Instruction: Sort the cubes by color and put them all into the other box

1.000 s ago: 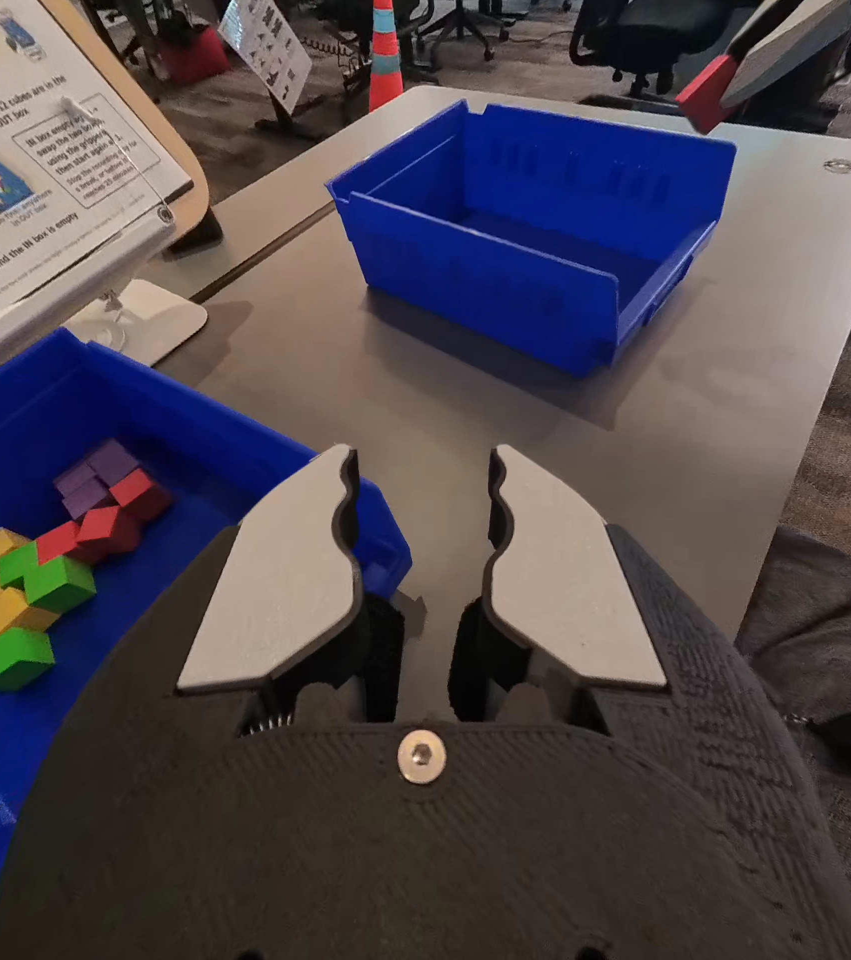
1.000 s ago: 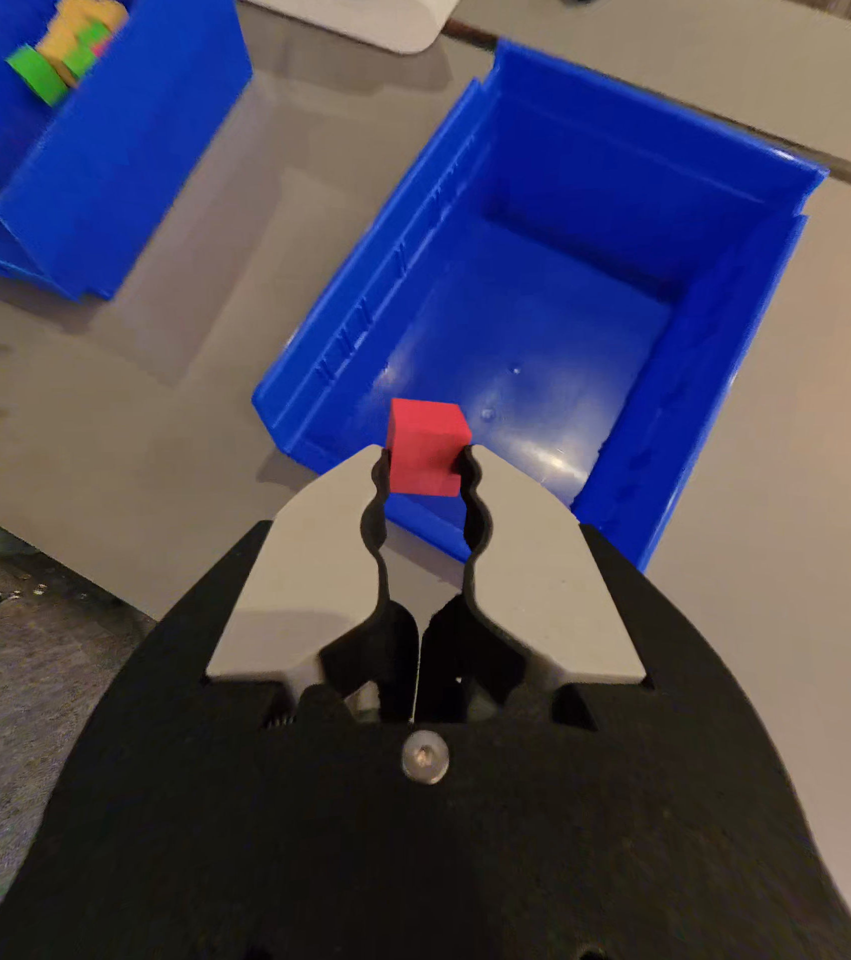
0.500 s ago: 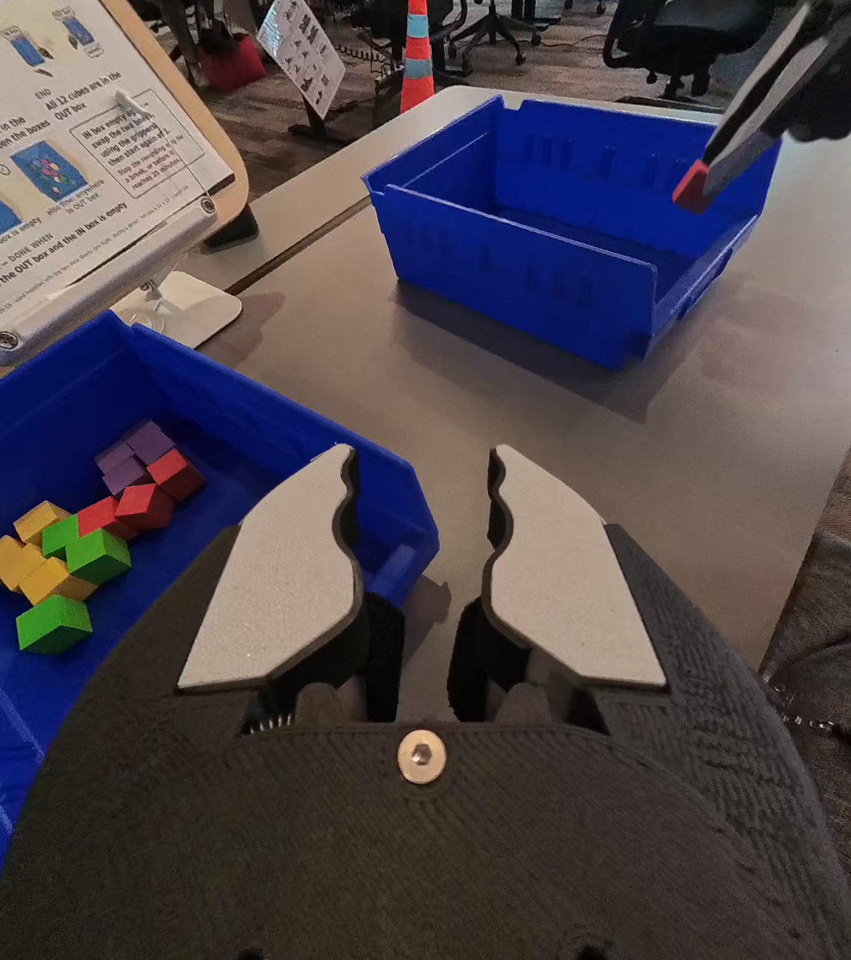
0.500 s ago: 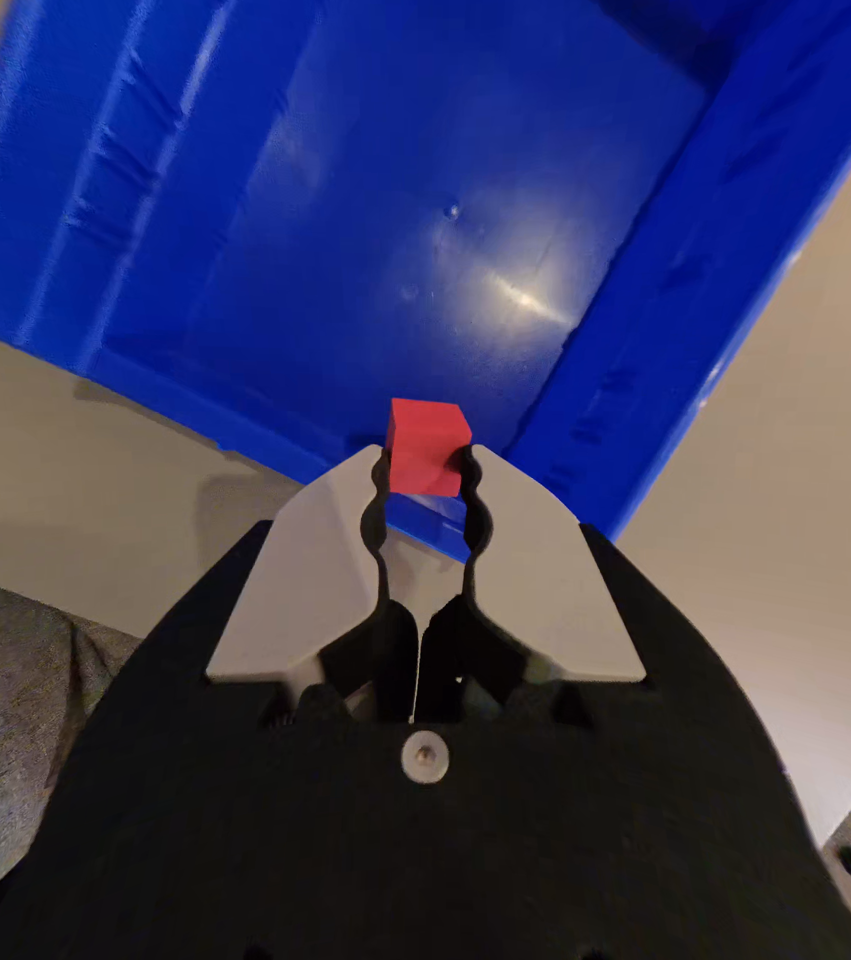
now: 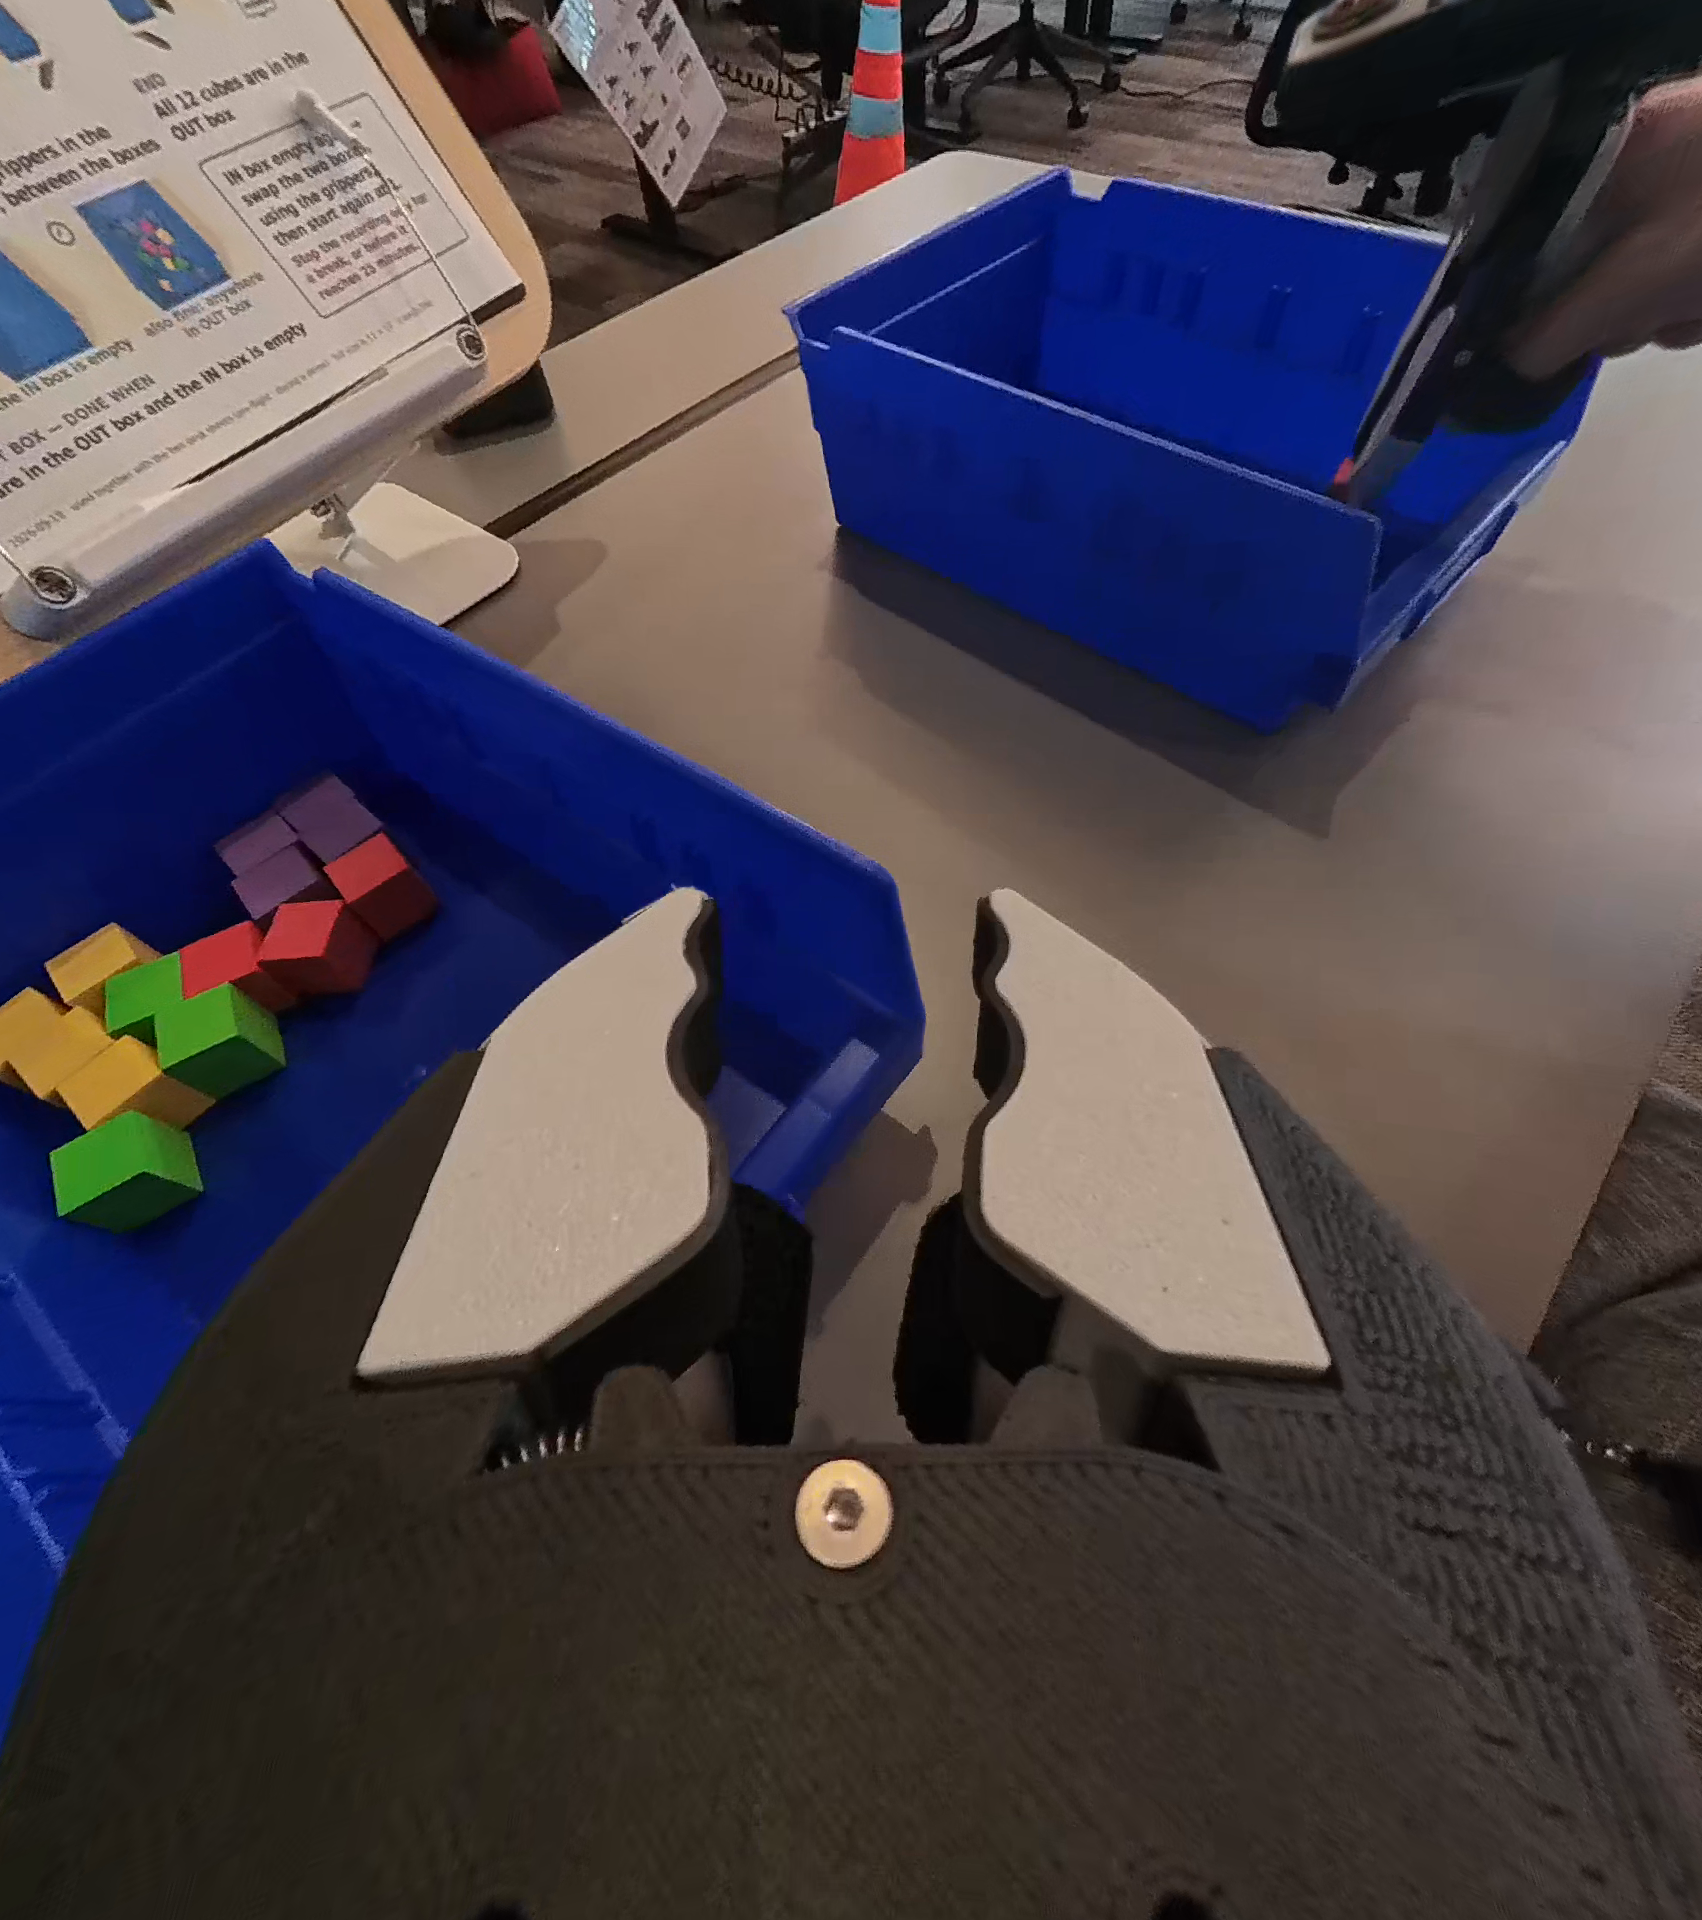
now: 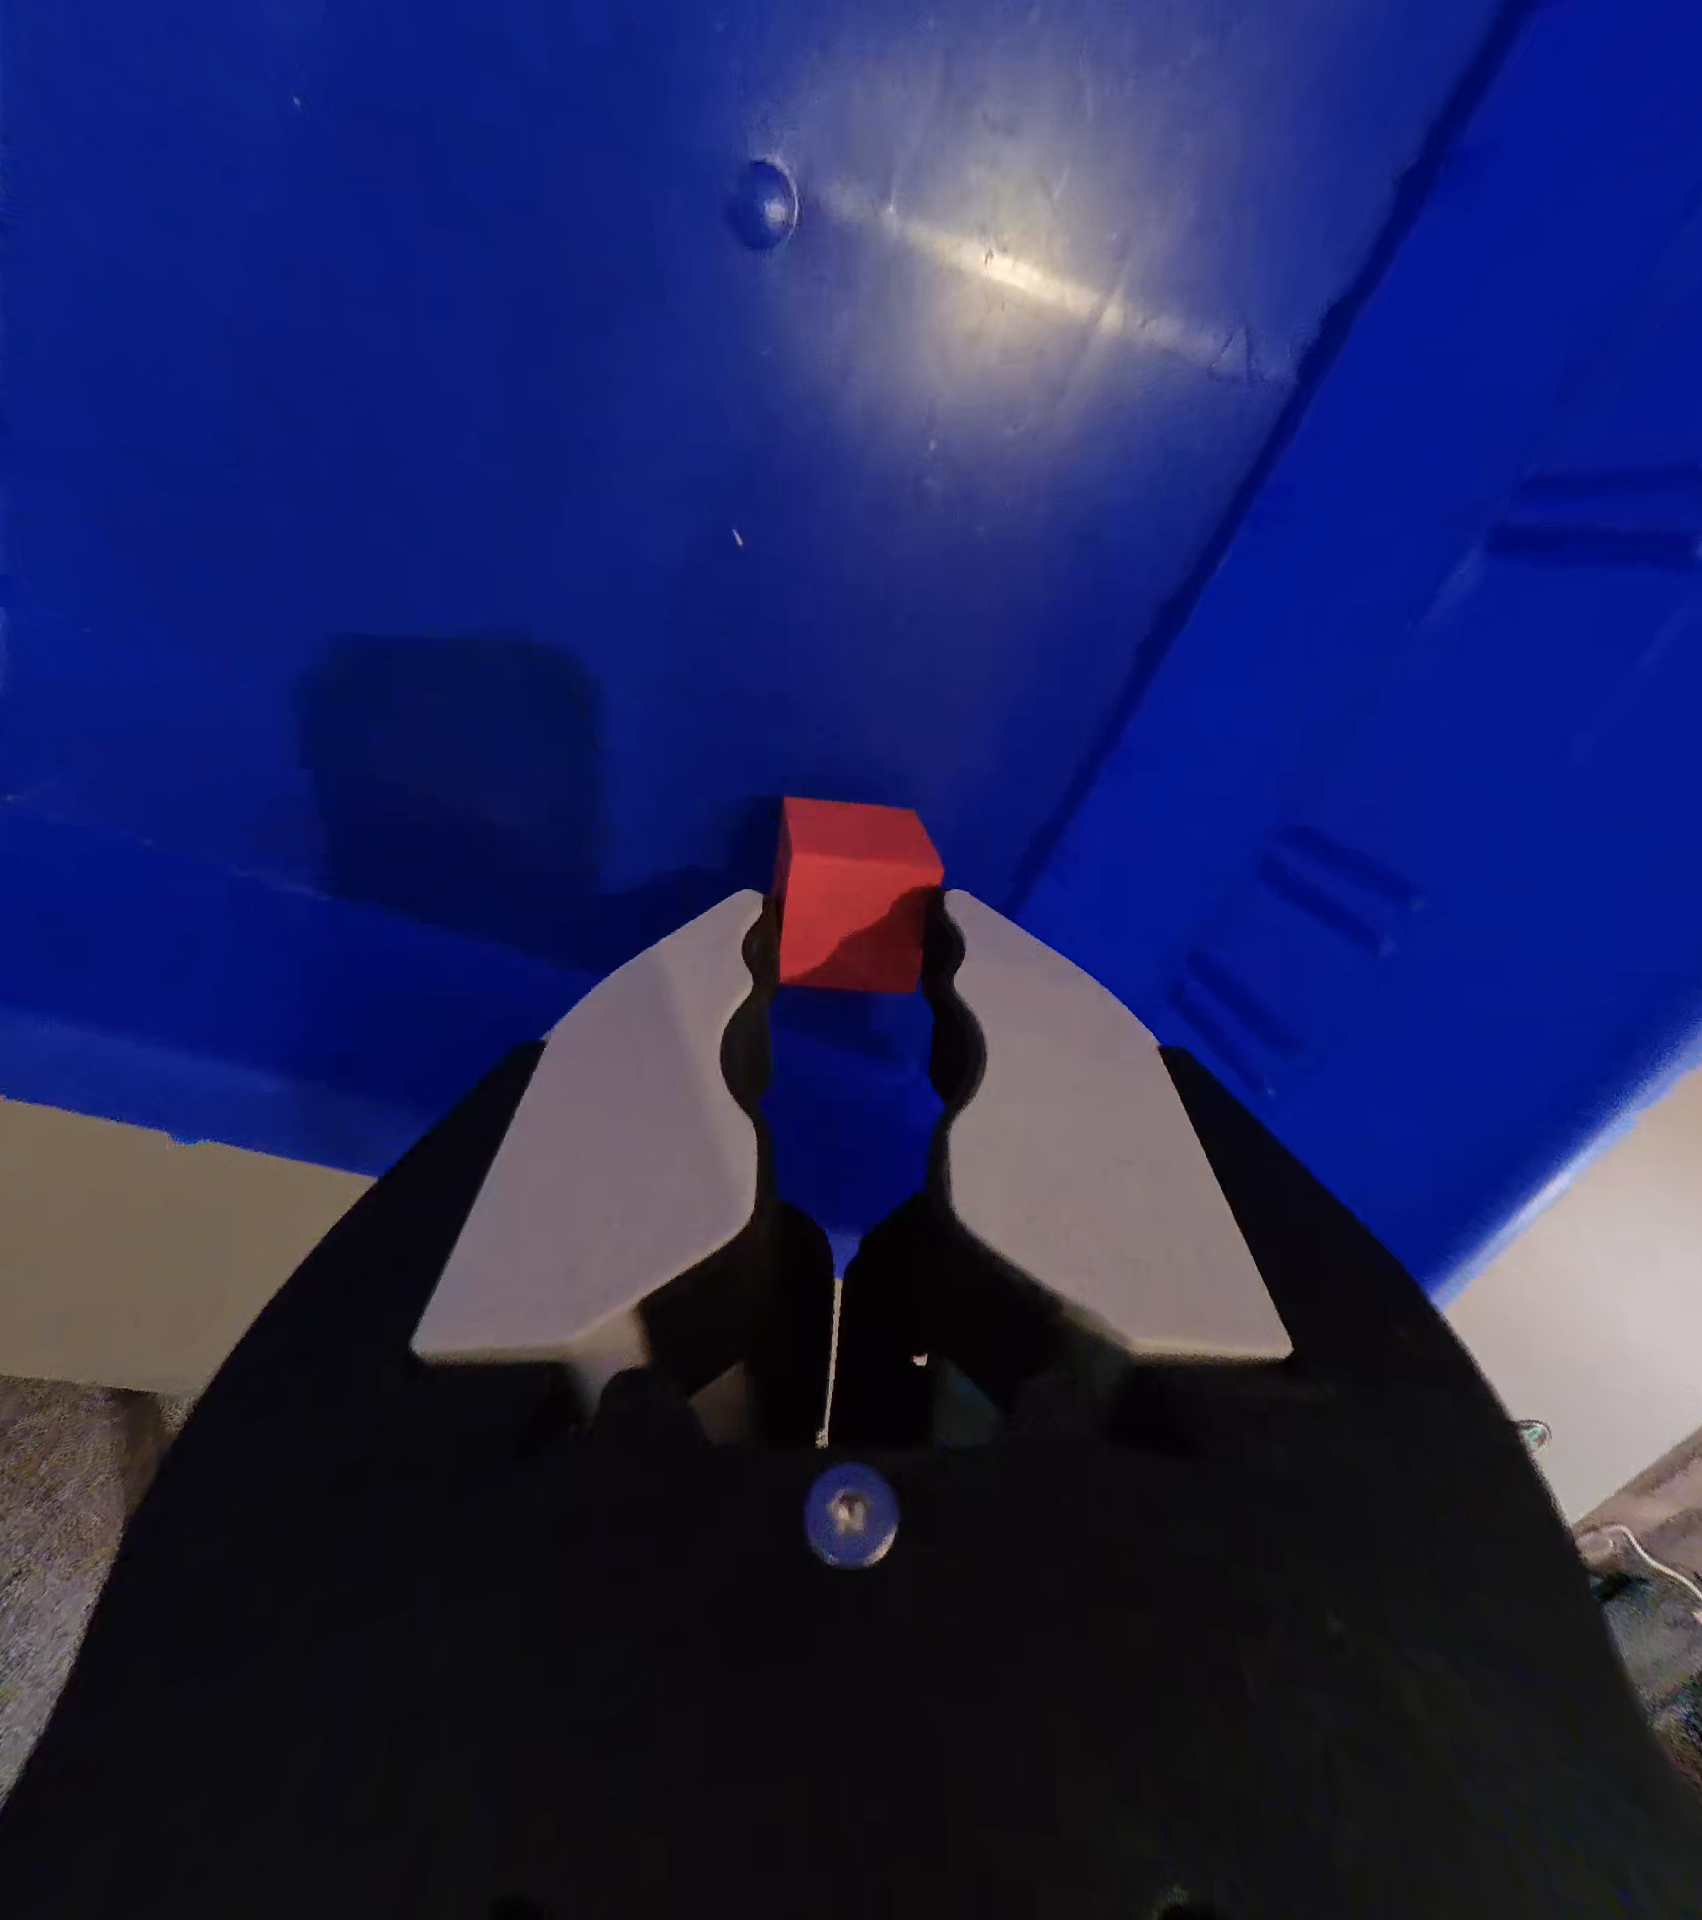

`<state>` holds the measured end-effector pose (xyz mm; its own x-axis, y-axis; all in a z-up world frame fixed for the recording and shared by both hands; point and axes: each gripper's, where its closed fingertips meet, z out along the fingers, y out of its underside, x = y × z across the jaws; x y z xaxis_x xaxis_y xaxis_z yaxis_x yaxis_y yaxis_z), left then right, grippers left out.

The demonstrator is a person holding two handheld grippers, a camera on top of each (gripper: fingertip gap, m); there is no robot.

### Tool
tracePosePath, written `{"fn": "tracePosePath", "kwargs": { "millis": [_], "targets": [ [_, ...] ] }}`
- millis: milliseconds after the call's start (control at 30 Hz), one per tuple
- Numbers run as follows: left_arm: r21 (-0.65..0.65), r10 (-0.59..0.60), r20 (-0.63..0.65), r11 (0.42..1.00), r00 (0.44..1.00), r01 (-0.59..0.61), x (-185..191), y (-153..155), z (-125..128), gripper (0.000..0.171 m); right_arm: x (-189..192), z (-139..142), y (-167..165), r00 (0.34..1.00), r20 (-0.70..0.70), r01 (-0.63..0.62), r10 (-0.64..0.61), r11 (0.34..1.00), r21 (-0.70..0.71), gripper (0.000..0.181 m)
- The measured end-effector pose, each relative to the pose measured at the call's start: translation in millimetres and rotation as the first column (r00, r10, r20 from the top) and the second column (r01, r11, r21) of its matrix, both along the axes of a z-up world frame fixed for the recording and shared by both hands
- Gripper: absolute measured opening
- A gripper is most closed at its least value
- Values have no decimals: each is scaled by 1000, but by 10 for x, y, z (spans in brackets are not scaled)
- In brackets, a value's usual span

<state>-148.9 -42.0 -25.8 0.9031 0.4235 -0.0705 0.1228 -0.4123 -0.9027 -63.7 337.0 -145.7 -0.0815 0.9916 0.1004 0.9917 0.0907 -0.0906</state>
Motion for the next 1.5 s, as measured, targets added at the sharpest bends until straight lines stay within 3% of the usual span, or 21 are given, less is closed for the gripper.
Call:
{"fn": "tracePosePath", "kwargs": {
  "millis": [400,500,833,1033,1167,1267,1367,1500],
  "targets": [
    [-42,87,-19,995,996,-88,-167,-186,-2,52,58,-34,-2,998,63,-20,18,999,33,31],
    [-37,123,-27,992,992,-124,-220,-279,66,52,33,62,6,999,24,-22,21,999,41,48],
    [-41,129,-53,991,990,-131,-204,-272,165,53,81,106,38,1000,14,-17,16,999,37,68],
    [-47,126,-48,991,991,-128,-210,-270,147,53,-50,257,-86,996,-80,-27,25,999,-28,66],
    [-61,154,-61,986,986,-158,-259,-358,160,52,-116,588,-275,973,-225,-63,51,997,-46,61],
    [-52,209,-73,976,975,-213,-343,-505,232,51,-160,1017,-588,889,-448,-132,95,990,-53,57],
    [-47,259,-77,964,963,-263,-427,-658,304,48,-141,1466,-1081,720,-683,-259,123,961,-101,52],
    [-88,282,-92,953,955,-290,-491,-767,333,47,-6,1786,-1783,487,-864,-451,126,883,-126,51]
  ]
}}
